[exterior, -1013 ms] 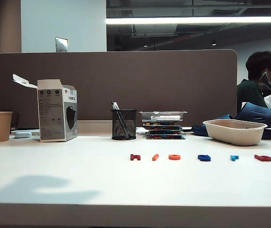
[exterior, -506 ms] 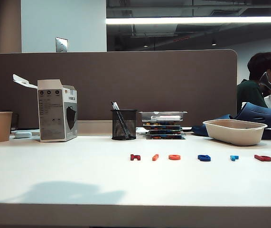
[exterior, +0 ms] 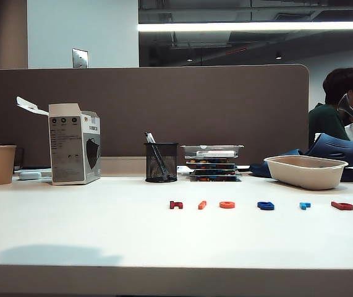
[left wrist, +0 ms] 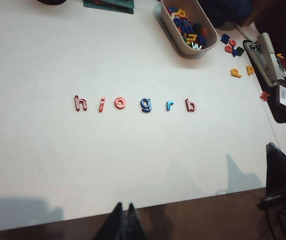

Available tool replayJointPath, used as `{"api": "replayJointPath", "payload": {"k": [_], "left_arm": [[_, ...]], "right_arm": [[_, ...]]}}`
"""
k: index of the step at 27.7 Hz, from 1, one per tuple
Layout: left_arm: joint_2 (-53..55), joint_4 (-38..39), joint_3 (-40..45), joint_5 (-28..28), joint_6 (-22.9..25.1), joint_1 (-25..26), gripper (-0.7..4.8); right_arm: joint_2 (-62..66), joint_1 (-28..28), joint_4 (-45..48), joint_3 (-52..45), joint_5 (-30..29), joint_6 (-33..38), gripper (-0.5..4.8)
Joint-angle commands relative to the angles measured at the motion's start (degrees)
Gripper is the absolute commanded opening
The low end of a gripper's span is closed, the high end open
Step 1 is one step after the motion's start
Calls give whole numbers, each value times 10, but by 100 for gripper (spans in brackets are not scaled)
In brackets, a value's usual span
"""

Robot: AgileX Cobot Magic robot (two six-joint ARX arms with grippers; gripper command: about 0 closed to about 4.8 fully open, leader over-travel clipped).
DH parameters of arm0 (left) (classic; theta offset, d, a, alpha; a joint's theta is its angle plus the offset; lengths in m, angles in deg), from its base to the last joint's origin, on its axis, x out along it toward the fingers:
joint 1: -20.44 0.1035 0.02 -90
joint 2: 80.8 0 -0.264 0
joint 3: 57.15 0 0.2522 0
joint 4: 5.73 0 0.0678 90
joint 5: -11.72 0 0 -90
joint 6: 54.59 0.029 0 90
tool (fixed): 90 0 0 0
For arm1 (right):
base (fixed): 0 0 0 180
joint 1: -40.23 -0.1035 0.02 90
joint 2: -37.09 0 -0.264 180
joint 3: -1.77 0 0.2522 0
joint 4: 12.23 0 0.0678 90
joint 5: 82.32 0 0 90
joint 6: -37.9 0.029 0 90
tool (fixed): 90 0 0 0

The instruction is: Select the appropriate letters from the row of letter magnets placed on the table to arrange into the word "big".

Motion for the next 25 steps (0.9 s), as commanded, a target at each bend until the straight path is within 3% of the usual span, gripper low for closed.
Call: {"api": "replayJointPath", "payload": {"k": [1, 14, 17, 21, 25], "left_arm": [[-2, 0, -1, 29, 0, 0, -5], [-2, 0, -1, 39, 0, 0, -5], [-2, 0, -1, 39, 0, 0, -5], [-1, -1, -1, 39, 0, 0, -5], [-1, -1, -1, 39, 0, 0, -5]], "right_arm": [[-5, -1, 19, -2, 1, -1, -5], [-5, -1, 16, 32, 1, -1, -5], [-1, -1, -24, 76, 8, -1, -5], [66, -1, -165, 196, 16, -1, -5], [153, -2, -201, 276, 14, 22, -6]]}}
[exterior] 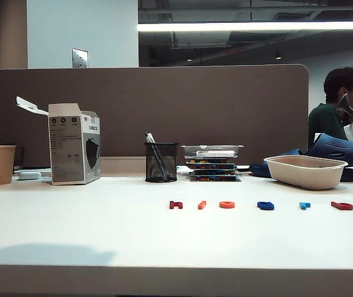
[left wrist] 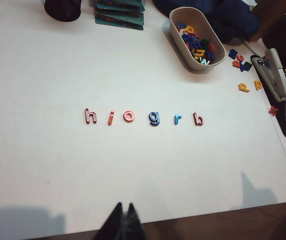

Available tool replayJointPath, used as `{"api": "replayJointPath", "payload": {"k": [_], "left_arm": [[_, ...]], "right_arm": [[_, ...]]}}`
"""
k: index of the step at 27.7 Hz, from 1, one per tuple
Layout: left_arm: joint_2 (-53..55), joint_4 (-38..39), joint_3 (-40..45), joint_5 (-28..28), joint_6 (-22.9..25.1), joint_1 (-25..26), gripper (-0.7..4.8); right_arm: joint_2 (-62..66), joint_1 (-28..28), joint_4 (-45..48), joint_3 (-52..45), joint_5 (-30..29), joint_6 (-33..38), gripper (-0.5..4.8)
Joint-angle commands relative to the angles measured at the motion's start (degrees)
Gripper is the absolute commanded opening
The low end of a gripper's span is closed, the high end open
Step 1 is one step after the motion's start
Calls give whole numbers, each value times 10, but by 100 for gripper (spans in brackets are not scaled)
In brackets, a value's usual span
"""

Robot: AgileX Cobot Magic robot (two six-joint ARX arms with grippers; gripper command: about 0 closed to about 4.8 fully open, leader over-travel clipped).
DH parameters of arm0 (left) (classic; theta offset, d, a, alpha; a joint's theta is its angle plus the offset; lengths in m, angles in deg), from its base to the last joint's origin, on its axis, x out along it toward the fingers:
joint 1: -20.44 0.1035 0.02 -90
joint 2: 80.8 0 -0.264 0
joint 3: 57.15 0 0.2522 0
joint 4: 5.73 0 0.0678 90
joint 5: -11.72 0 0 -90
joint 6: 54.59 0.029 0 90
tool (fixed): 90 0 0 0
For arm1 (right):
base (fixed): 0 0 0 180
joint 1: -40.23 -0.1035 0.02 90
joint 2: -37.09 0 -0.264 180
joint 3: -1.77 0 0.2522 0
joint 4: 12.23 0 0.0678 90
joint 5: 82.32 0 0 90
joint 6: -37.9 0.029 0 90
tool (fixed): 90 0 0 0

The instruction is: Select the appropriate letters from the row of letter magnets placed on the table to arrange into the word "big".

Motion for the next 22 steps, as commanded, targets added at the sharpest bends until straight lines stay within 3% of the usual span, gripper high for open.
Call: {"api": "replayJointPath", "payload": {"k": [1, 10, 16, 17, 19, 22], "left_arm": [[-1, -1, -1, 6, 1, -1, -5], [-1, -1, -1, 6, 1, -1, -5], [-1, -1, -1, 6, 1, -1, -5], [-1, -1, -1, 6, 1, -1, -5], [-1, -1, -1, 6, 1, -1, -5], [-1, -1, -1, 6, 1, -1, -5]], "right_arm": [[69, -1, -18, 63, 0, 27, -6], [317, -3, -108, 238, -2, 67, -6], [489, -38, -176, 358, -4, 69, -3], [514, -49, -177, 373, -4, 69, 16], [590, -82, -177, 414, -2, 69, 113], [667, -104, -175, 439, -2, 69, 132]]}}
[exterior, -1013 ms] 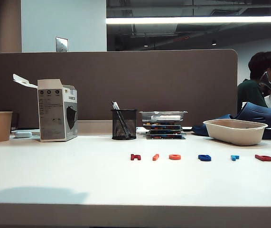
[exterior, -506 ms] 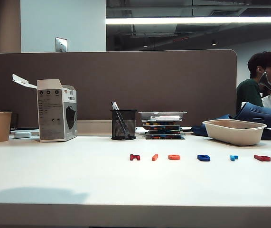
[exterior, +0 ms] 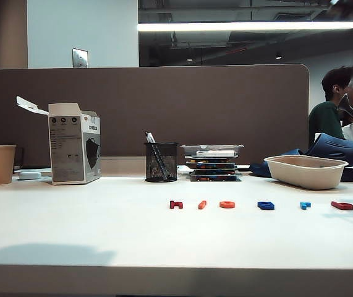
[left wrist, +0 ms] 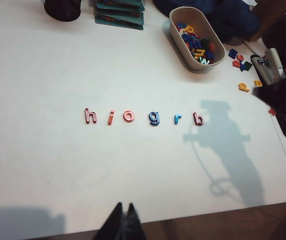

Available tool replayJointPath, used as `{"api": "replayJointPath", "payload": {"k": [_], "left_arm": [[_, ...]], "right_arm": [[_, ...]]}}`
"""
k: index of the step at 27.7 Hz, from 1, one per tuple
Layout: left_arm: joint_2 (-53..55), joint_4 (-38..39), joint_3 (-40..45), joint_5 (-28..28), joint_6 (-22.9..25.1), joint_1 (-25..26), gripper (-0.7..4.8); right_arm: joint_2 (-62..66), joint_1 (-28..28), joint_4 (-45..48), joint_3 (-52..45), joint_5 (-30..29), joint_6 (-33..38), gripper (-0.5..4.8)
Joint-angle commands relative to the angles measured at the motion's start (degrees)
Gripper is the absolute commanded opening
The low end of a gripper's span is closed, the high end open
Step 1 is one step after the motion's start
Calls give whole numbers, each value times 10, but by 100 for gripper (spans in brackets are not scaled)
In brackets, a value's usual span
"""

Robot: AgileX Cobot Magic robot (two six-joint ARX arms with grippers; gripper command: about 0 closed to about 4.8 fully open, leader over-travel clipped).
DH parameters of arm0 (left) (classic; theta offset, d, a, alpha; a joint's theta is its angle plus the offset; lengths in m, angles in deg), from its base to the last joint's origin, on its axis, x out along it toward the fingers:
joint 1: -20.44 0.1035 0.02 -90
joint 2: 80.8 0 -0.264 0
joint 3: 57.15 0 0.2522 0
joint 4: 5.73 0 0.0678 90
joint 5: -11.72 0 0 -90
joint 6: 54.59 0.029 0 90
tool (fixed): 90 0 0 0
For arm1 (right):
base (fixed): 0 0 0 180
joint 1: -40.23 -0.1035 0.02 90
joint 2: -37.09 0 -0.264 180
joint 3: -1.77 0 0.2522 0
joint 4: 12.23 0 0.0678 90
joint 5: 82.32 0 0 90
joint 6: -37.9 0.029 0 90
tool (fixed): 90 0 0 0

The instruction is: Select the appropriate letters from the row of letter magnets placed on the table to arrange into the word "big".

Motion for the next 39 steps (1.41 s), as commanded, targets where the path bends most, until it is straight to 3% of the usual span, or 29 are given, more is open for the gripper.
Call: {"api": "replayJointPath", "payload": {"k": [1, 3, 12, 17, 21, 34, 37, 39], "left_arm": [[-1, -1, -1, 6, 0, -1, -5], [-1, -1, -1, 6, 0, -1, -5], [-1, -1, -1, 6, 0, -1, -5], [-1, -1, -1, 6, 0, -1, -5], [-1, -1, -1, 6, 0, -1, -5], [-1, -1, -1, 6, 0, -1, -5], [-1, -1, -1, 6, 0, -1, -5], [-1, -1, -1, 6, 0, -1, -5]], "right_arm": [[69, -18, 4, 15, 0, 0, 216], [102, -23, 11, 17, 2, 0, 271], [258, -25, 70, 18, 13, -9, 270], [276, -25, 73, 17, 53, -49, 270], [277, -25, 78, 17, 50, -50, 270], [309, -25, 54, 17, 46, -49, 259], [312, -25, 39, 17, 37, -49, 204], [312, -25, 35, 17, 35, -49, 201]]}}
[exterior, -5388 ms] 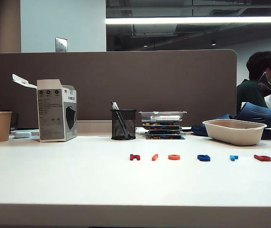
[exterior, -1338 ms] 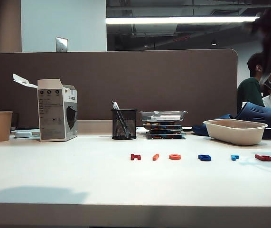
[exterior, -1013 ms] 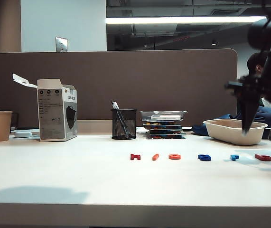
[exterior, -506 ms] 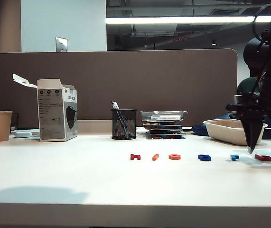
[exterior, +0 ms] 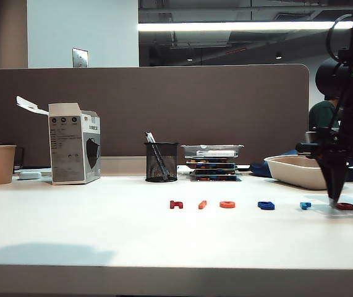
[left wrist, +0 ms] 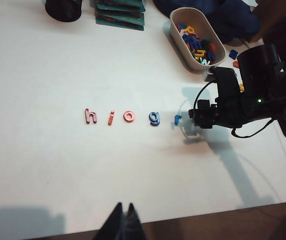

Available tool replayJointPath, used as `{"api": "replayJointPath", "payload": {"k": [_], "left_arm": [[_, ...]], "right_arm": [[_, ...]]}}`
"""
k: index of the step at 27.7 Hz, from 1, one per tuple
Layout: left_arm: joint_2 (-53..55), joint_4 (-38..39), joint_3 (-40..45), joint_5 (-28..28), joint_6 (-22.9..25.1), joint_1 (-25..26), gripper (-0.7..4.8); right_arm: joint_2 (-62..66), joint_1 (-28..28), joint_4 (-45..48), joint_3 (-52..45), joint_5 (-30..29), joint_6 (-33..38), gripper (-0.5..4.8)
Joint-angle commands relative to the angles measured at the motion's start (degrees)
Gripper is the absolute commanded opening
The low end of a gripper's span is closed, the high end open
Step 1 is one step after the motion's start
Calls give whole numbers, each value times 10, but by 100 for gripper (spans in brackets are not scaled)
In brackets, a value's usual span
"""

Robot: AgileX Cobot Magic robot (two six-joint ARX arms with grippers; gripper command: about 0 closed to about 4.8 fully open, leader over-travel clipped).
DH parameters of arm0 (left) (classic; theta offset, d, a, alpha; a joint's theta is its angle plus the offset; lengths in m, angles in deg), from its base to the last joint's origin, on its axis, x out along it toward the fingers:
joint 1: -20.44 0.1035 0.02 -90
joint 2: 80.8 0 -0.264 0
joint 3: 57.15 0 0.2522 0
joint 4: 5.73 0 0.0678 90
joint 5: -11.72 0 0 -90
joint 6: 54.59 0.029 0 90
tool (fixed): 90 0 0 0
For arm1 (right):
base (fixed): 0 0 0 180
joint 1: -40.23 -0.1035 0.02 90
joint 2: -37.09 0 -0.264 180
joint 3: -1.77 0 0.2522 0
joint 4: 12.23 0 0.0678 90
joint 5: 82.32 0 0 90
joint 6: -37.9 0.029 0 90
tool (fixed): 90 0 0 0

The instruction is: Select the appropriate letters from the row of letter magnets placed on the table to arrange into the word "big".

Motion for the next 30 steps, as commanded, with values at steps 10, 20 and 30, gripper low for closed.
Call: {"api": "replayJointPath", "payload": {"k": [10, 20, 30], "left_arm": [[-1, -1, -1, 6, 0, -1, -5], [-1, -1, -1, 6, 0, -1, -5], [-1, -1, -1, 6, 0, -1, -5]], "right_arm": [[9, -1, -35, -5, -15, 1, 201], [9, -1, -35, -5, -15, 1, 198], [9, -2, -44, -5, -30, 0, 129]]}}
